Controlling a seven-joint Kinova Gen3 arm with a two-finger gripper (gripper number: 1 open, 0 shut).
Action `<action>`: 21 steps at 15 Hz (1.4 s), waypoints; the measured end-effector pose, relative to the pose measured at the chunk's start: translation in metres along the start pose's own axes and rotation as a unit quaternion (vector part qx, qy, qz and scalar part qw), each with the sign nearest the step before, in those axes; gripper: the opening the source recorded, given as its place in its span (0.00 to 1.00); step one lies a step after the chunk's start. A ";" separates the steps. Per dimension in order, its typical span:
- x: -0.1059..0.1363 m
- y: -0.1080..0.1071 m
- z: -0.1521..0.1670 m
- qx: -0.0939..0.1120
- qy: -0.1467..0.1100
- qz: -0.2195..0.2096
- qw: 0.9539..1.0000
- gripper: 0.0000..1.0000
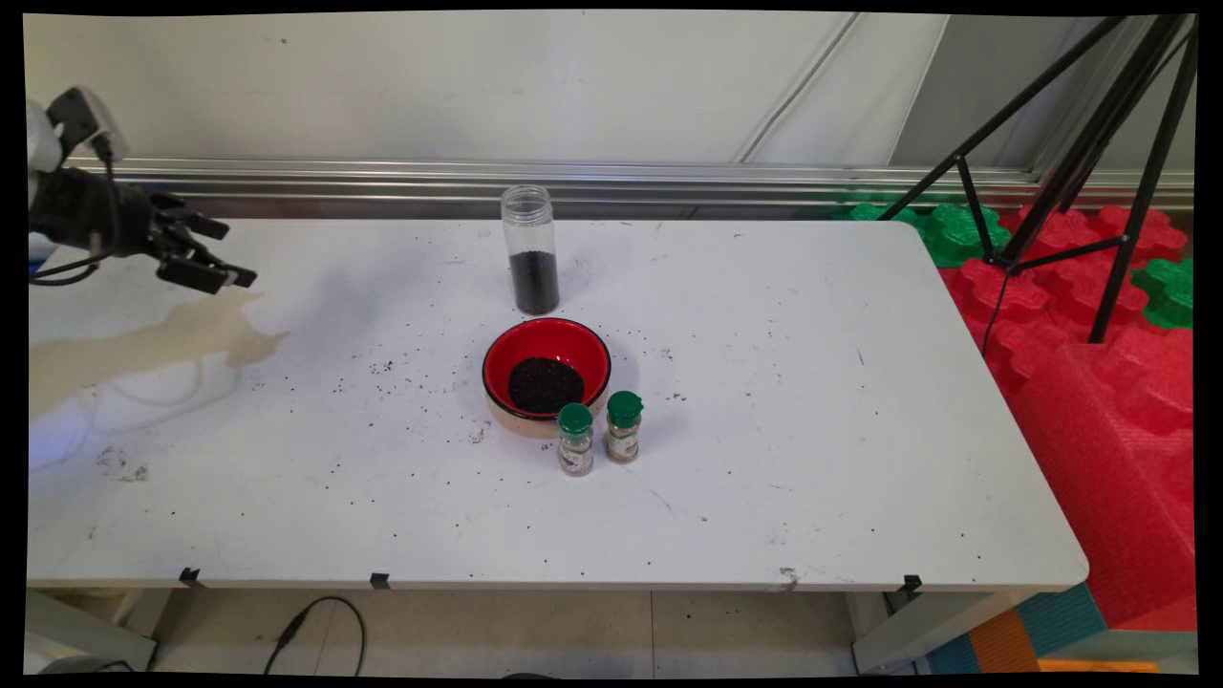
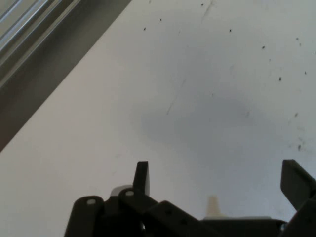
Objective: Pick up the black seasoning powder from the table
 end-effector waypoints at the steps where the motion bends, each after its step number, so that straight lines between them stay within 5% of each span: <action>1: 0.003 0.000 0.003 -0.002 0.001 0.001 1.000 1.00; 12: 0.048 -0.007 0.065 -0.059 0.042 0.022 0.997 1.00; 21: 0.066 -0.007 0.118 -0.117 0.096 0.067 0.986 1.00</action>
